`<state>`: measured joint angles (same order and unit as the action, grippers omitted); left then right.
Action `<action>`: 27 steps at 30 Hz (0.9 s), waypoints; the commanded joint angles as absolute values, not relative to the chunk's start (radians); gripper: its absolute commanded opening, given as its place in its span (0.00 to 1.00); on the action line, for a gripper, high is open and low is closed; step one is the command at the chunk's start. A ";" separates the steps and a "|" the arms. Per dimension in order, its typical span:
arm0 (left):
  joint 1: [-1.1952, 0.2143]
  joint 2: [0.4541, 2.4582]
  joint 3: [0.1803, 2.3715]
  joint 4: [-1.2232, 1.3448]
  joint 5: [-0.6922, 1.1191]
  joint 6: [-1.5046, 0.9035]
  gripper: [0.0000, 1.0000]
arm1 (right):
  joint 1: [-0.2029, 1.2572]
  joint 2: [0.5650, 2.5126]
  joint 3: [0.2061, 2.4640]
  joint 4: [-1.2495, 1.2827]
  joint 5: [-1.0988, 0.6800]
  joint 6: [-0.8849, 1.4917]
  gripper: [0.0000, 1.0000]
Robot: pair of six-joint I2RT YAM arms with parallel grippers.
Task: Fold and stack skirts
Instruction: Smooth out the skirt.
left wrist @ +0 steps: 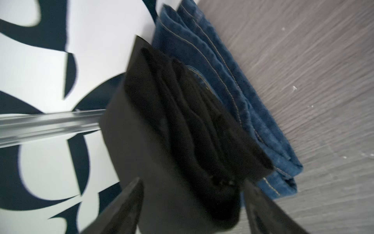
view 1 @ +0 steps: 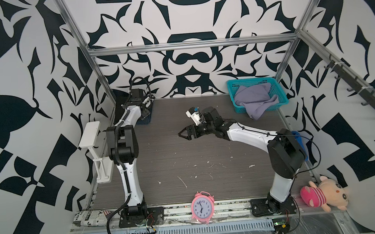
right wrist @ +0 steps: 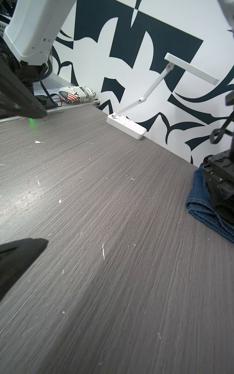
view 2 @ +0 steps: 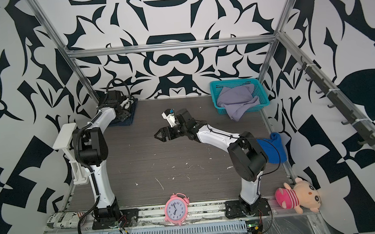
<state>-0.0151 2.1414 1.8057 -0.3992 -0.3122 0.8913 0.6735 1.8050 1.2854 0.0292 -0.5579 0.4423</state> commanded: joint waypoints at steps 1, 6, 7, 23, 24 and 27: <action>-0.009 2.022 1.804 -0.380 -0.200 0.861 0.91 | 0.669 1.774 1.310 0.073 -0.577 0.446 0.95; 0.050 1.867 1.814 -0.356 0.111 0.677 0.88 | 0.667 1.774 1.302 0.083 -0.574 0.446 0.96; 0.081 1.866 1.845 -0.362 0.170 0.608 0.81 | 0.663 1.774 1.300 0.090 -0.577 0.448 0.96; 0.143 2.274 2.171 -0.502 -0.023 0.125 0.14 | 0.638 1.751 1.273 0.114 -0.571 0.457 0.95; 0.144 2.298 2.194 -0.514 -0.026 0.109 0.14 | 0.638 1.752 1.273 0.115 -0.571 0.460 0.95; 0.144 2.348 2.221 -0.517 -0.009 0.084 0.15 | 0.638 1.755 1.273 0.115 -0.569 0.461 0.95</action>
